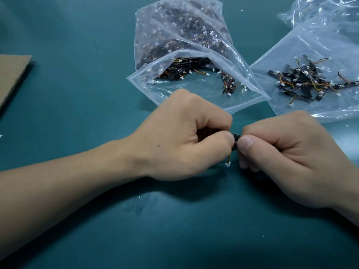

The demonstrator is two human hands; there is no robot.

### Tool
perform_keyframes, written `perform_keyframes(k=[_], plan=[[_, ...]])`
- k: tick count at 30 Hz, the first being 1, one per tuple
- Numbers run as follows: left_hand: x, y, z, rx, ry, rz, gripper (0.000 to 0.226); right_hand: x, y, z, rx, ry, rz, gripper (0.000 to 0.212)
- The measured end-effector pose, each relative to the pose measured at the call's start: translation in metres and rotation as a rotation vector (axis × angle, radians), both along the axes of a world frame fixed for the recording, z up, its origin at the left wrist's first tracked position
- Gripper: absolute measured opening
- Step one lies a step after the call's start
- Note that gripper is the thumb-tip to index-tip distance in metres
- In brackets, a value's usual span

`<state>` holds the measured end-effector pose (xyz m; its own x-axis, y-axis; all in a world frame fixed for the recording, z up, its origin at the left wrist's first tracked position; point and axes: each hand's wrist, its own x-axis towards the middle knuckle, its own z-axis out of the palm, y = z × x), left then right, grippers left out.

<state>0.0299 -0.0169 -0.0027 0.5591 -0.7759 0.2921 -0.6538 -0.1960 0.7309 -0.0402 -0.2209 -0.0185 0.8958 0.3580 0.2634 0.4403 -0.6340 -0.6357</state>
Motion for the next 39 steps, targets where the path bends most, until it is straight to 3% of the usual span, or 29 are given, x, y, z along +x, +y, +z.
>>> perform_keyframes(k=[7,16,24,26,28,30,32,36,39], plan=[[-0.002,-0.001,-0.001,-0.075,-0.009,0.061,0.039,-0.001,0.003,-0.001,0.234,0.001,-0.137,0.018],[-0.002,0.0,-0.002,-0.147,0.047,0.109,0.035,-0.002,0.003,0.0,0.191,0.079,-0.069,0.026],[0.001,0.0,-0.002,-0.083,0.129,0.056,0.035,-0.001,-0.003,0.002,0.11,0.085,0.033,0.039],[0.001,-0.001,-0.003,-0.124,0.168,0.108,0.038,-0.001,-0.002,-0.001,0.224,0.089,-0.048,0.04],[0.003,-0.003,-0.004,-0.172,0.234,0.194,0.037,0.0,0.0,0.0,0.47,0.089,-0.207,0.043],[0.005,-0.004,-0.005,-0.162,0.243,0.246,0.029,0.002,0.003,0.003,0.603,0.092,-0.349,0.057],[0.005,-0.003,-0.004,-0.08,0.159,0.226,0.022,0.002,0.006,0.004,0.441,0.03,-0.353,0.069],[-0.008,-0.002,-0.004,0.209,-0.159,0.084,0.009,-0.004,0.011,0.0,-0.069,-0.149,-0.099,0.055],[-0.013,-0.003,-0.003,0.389,-0.375,0.046,0.027,-0.003,0.01,0.0,-0.048,-0.172,-0.101,0.051]])
